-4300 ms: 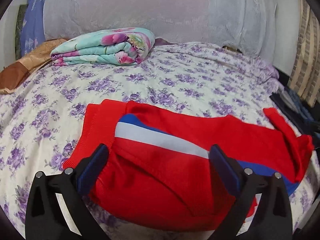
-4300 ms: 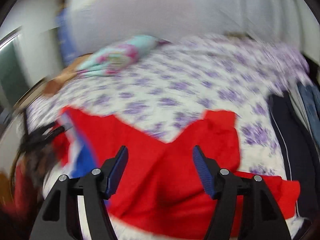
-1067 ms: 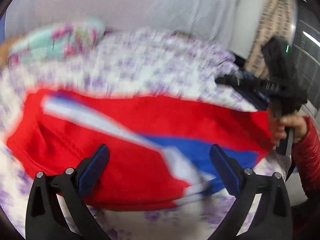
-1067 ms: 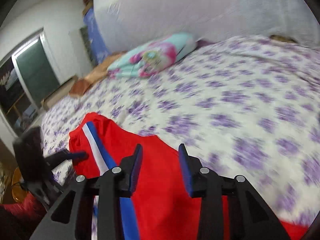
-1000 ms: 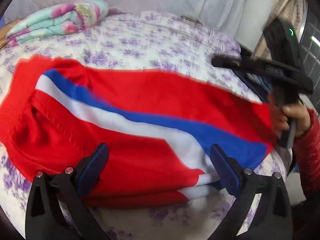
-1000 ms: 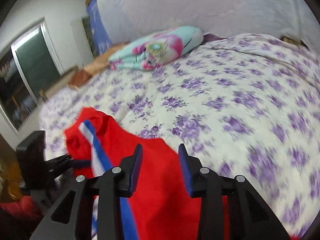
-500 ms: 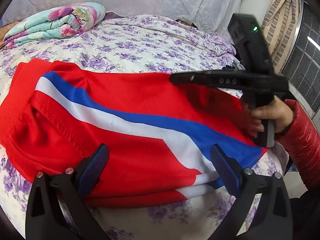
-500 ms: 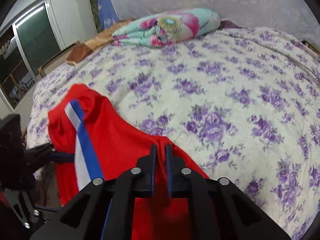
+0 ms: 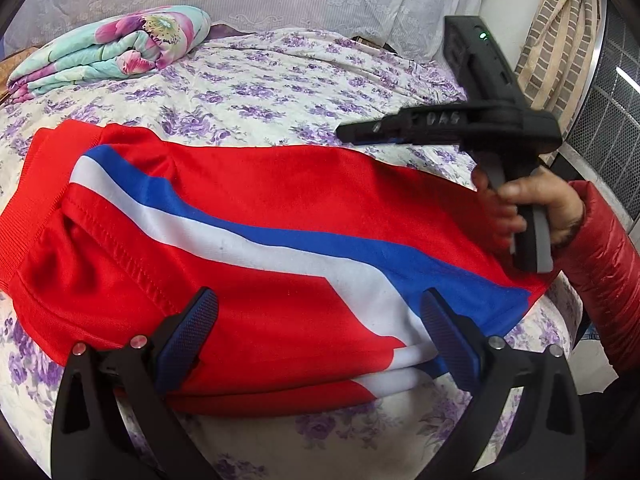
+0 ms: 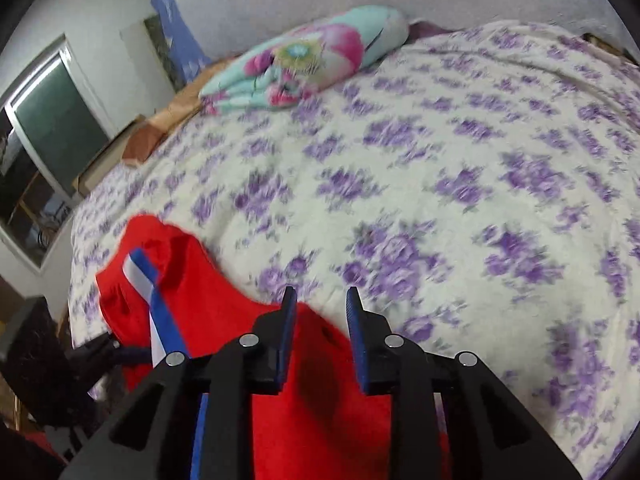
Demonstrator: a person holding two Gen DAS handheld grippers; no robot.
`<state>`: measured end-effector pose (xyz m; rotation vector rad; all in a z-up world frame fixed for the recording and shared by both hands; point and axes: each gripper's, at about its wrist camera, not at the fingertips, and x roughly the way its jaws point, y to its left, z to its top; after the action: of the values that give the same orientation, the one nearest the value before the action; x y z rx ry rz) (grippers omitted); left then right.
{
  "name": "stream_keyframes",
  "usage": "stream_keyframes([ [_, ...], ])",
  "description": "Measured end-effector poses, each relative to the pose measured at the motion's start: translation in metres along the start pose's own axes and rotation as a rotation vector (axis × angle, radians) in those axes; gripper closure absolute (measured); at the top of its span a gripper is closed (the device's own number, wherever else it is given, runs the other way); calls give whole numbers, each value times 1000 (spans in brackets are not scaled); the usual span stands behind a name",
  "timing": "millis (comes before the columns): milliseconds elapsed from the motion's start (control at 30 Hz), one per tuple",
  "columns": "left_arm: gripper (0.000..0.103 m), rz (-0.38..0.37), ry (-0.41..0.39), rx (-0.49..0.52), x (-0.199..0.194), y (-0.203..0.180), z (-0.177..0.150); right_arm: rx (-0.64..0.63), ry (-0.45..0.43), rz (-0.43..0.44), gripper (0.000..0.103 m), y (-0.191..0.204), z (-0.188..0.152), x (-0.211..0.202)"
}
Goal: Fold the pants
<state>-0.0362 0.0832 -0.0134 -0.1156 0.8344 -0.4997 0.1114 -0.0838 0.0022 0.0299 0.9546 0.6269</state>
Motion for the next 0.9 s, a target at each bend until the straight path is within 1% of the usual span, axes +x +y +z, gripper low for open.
stream_keyframes([
  [67, 5, 0, 0, 0, 0, 0, 0, -43, 27, 1, 78, 11, -8, 8],
  [167, 5, 0, -1, 0, 0, 0, 0, -146, 55, -71, 78, 30, -22, 16],
  [233, 5, 1, -1, 0, 0, 0, 0, -183, 52, -109, 78, 38, -25, 17],
  [333, 5, 0, -1, 0, 0, 0, 0, -211, 48, -143, 79, 42, -26, 17],
  [400, 5, 0, -1, 0, 0, 0, 0, -223, 28, -156, 84, 45, -28, 16],
  [433, 5, 0, -1, 0, 0, 0, 0, -226, 15, -162, 92, 45, -28, 14],
  [533, 5, 0, -2, 0, 0, 0, 0, -196, -54, -143, 94, 43, -22, -1],
  [567, 5, 0, -2, 0, 0, 0, 0, -187, -63, -143, 94, 40, -18, -4],
  [633, 5, 0, -1, 0, 0, 0, 0, -167, -57, -156, 94, 32, -10, 2],
  [700, 5, 1, 3, 0, 1, 0, 0, -166, -1, -173, 93, 26, -10, 21],
  [733, 5, 4, 4, 2, 1, 0, 0, -163, 10, -177, 91, 23, -12, 31],
  [767, 5, 8, 6, 3, 1, -1, 0, -162, 7, -182, 91, 24, -11, 31],
  [833, 5, 12, 8, 6, 1, -1, 0, -155, -7, -202, 80, 25, -8, 25],
  [900, 5, 9, 8, 5, 0, -1, 0, -137, -64, -231, 79, 24, -9, 9],
])
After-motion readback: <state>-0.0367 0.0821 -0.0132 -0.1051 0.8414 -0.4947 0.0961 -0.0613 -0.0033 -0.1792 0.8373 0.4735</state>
